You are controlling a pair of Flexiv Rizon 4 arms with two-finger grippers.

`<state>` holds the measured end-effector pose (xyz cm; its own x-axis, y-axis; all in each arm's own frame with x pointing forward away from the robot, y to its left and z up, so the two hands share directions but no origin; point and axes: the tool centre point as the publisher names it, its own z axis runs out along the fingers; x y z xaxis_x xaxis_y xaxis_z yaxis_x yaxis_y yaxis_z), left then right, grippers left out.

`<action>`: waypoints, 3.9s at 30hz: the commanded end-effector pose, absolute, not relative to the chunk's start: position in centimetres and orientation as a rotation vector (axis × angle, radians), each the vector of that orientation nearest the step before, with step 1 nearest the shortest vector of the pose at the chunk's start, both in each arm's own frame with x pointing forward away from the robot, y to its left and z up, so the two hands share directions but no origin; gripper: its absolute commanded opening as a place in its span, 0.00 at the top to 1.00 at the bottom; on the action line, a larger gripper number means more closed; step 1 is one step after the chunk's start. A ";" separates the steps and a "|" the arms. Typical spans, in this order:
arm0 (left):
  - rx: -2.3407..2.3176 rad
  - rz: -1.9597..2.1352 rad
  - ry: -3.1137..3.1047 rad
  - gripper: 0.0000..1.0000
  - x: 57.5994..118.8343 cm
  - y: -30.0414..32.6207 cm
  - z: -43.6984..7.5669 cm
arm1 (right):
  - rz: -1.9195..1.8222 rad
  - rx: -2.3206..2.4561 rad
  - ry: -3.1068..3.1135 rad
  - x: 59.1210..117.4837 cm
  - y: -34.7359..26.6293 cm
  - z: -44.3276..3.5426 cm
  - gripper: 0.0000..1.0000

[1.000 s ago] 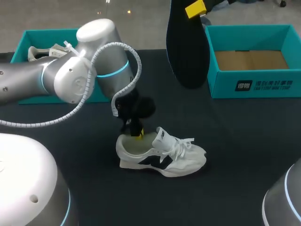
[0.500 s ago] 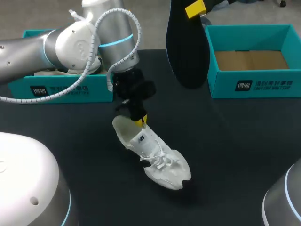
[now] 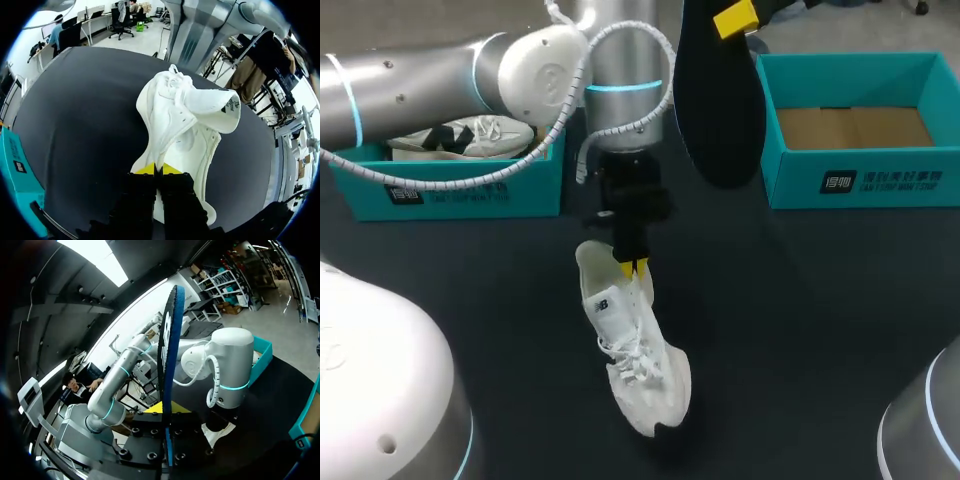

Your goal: Take the shoe out of the shoebox, open the shoe tongue, remove and reinsert the insole, then place the shoe into the shoebox

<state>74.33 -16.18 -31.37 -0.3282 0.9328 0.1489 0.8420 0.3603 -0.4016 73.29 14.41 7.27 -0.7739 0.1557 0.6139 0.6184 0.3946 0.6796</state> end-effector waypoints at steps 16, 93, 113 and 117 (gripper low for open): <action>-1.711 0.196 -2.043 1.00 73.6 -19.0 -33.6 | -1.351 -0.662 -2.203 73.5 14.5 7.3 1.00; -0.894 2.604 -2.865 0.00 74.9 -10.8 -21.4 | -1.351 -0.662 -2.203 73.5 14.5 7.3 1.00; -1.338 2.392 -2.764 0.00 78.2 -9.4 -17.2 | -1.351 -0.662 -2.203 73.5 14.5 7.3 1.00; -1.342 2.356 -2.801 0.00 78.7 -10.4 -15.7 | -1.351 -0.662 -2.203 73.5 14.5 7.3 1.00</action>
<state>77.35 -9.69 -16.58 -0.5021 -0.0393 -0.8639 0.8524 0.1464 -0.5021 73.29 14.42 7.27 -0.7742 0.1560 0.6135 0.6182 0.3948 0.6797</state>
